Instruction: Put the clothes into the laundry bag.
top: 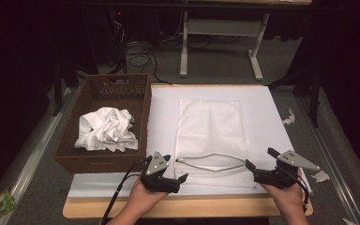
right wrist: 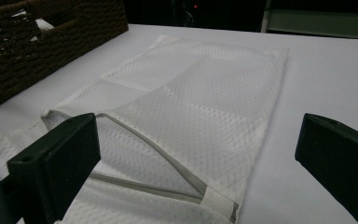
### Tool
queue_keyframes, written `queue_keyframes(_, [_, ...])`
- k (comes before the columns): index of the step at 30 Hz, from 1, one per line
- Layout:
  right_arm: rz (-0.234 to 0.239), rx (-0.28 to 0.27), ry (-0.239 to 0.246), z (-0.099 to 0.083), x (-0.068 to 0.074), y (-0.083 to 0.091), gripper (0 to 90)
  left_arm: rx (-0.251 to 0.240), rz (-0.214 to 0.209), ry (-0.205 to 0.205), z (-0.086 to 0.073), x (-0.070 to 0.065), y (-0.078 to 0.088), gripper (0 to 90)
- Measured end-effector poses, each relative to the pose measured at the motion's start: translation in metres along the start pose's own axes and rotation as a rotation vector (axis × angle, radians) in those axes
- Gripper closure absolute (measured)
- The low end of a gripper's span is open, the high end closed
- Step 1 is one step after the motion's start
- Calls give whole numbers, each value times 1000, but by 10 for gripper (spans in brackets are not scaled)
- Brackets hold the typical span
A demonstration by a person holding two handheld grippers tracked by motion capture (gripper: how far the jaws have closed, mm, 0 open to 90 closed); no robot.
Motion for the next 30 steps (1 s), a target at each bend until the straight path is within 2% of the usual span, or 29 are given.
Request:
queue_keyframes(3, [-4, 4, 23, 2, 2, -2, 4, -2, -4, 2, -1, 0, -1, 136])
queue_keyframes(8, [12, 15, 40, 2, 6, -8, 4, -11, -18, 10, -1, 1, 0, 151])
queue_keyframes(11, [10, 8, 43, 2, 6, -11, 4, -1, -35, 26, -2, 3, -1, 159])
queue_keyframes(12, [11, 4, 31, 1, 5, -12, 4, 21, -47, 33, -5, 4, -3, 166])
queue_keyframes(13, [11, 4, 31, 1, 5, -12, 4, 21, -47, 33, -5, 4, -3, 172])
queue_keyframes(14, [17, -3, 12, 0, 3, -14, 5, 51, -49, 41, -9, 5, -7, 176])
queue_keyframes(15, [17, -3, 12, 0, 3, -14, 5, 51, -49, 41, -9, 5, -7, 180])
queue_keyframes(16, [50, -2, -1, 1, 1, -18, 4, 90, -48, 47, -12, 7, -13, 186])
queue_keyframes(17, [50, -2, -1, 1, 1, -18, 4, 90, -48, 47, -12, 7, -13, 193])
queue_keyframes(18, [50, -3, 8, 3, -2, -22, 6, 129, -43, 59, -13, 11, -19, 197])
queue_keyframes(21, [43, 10, -14, 4, -7, -28, 22, 155, -21, 59, -13, 17, -20, 233])
queue_keyframes(22, [9, 53, -32, 7, -12, -37, 36, 150, -6, 67, -12, 21, -17, 251])
queue_keyframes(23, [9, 53, -32, 7, -12, -37, 36, 150, -6, 67, -12, 21, -17, 272])
queue_keyframes(24, [-39, 69, -10, 11, -14, -42, 49, 128, -48, 101, -10, 24, -14, 282])
queue_keyframes(25, [-70, 74, -3, 11, -15, -42, 59, 128, -48, 101, -10, 24, -14, 291])
queue_keyframes(26, [-83, 82, -2, 10, -14, -41, 65, 126, -75, 107, -11, 22, -16, 305])
queue_keyframes(28, [-86, 81, 0, 10, -15, -41, 66, 140, -86, 103, -13, 19, -18, 313])
queue_keyframes(29, [-79, 86, -13, 9, -13, -40, 66, 153, -92, 105, -14, 17, -20, 313])
queue_keyframes(30, [-73, 75, -3, 9, -9, -37, 68, 196, -97, 92, -17, 13, -25, 323])
Point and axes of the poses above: each handheld gripper's, and its own axes: y roughly backward along the jaws, z roughly out of its top, x roughly to its left, the point moved 3 cm from there along -y, roughly forward along the jaws, and after that the axes turned 14 degrees about x, right-handed, at the moved point
